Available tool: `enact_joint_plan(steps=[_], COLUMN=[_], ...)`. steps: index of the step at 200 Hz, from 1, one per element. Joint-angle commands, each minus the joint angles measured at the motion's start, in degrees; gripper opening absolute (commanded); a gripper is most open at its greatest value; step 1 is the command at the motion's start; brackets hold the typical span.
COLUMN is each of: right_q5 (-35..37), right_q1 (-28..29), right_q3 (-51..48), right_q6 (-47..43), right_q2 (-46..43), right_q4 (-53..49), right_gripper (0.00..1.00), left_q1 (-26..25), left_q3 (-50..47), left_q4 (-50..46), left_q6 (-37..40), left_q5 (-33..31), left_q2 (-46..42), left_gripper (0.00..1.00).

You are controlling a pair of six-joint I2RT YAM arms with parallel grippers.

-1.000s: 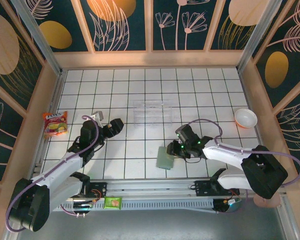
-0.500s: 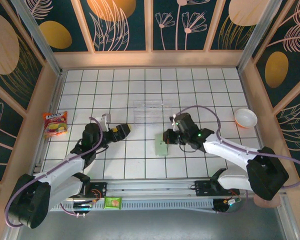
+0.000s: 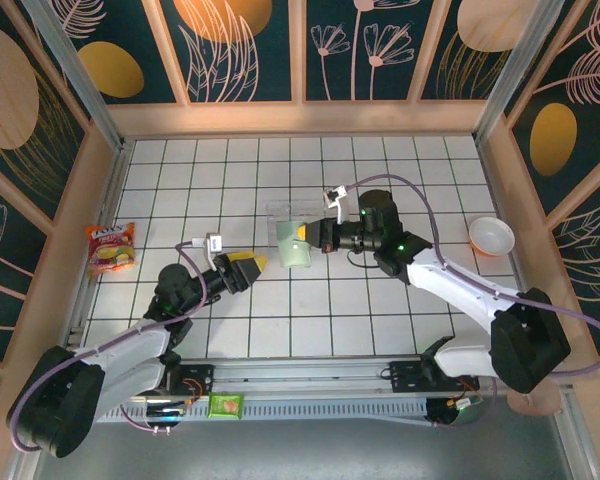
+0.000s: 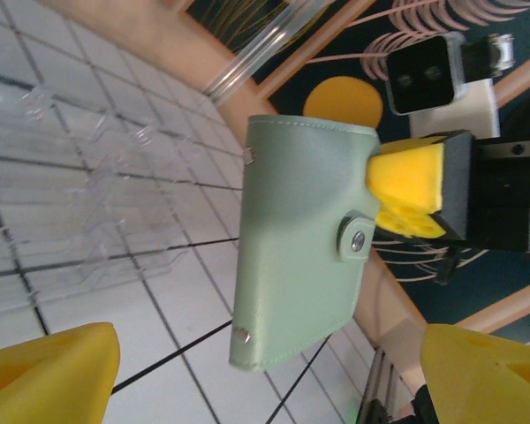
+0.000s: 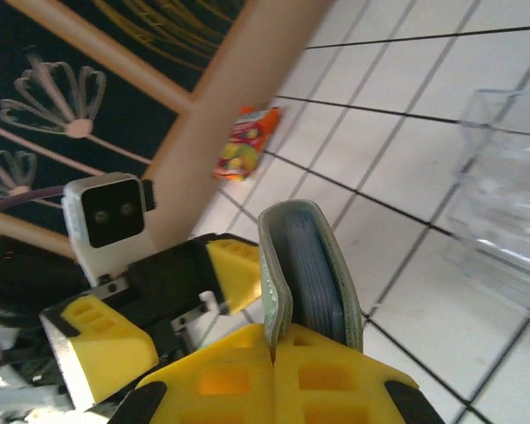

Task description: Take the credit cards out of the card holder

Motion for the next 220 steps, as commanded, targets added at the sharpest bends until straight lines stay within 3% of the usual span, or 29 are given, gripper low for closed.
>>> enact_joint_plan(steps=[1,25,111,185,209,214,220], right_q5=[-8.2,-10.1,-13.2,-11.6,-4.3,-1.7,1.4], right_q1=[0.0,0.3,1.0,1.0,1.1,1.1,1.3], right_q3=[2.1,1.6,3.4,3.7,5.6,6.0,6.5], right_q6=[2.7,4.7,7.9,8.0,5.2,4.6,4.0], right_q2=[0.5,0.8,4.2,6.6,6.0,5.6,5.1], right_q4=[8.5,12.1,17.9,16.5,7.7,5.2,2.6], right_gripper=[0.00,0.00,0.00,0.00,0.00,0.05,0.11], left_q1=[-0.3,-0.6,-4.8,-5.4,-6.3,-6.7,-7.4], left_q3=[-0.3,0.8,3.3,4.2,5.4,5.7,6.3], left_q4=[11.5,13.3,16.8,13.5,8.5,6.5,4.0], left_q6=[-0.8,-0.6,-0.4,0.6,2.1,2.7,3.9], left_q5=[3.5,5.3,7.3,4.5,1.3,-0.1,-1.9], left_q2=[0.2,0.6,4.6,3.7,3.2,2.9,2.5], left_gripper=[0.85,0.79,0.70,0.34,0.09,0.00,0.00])
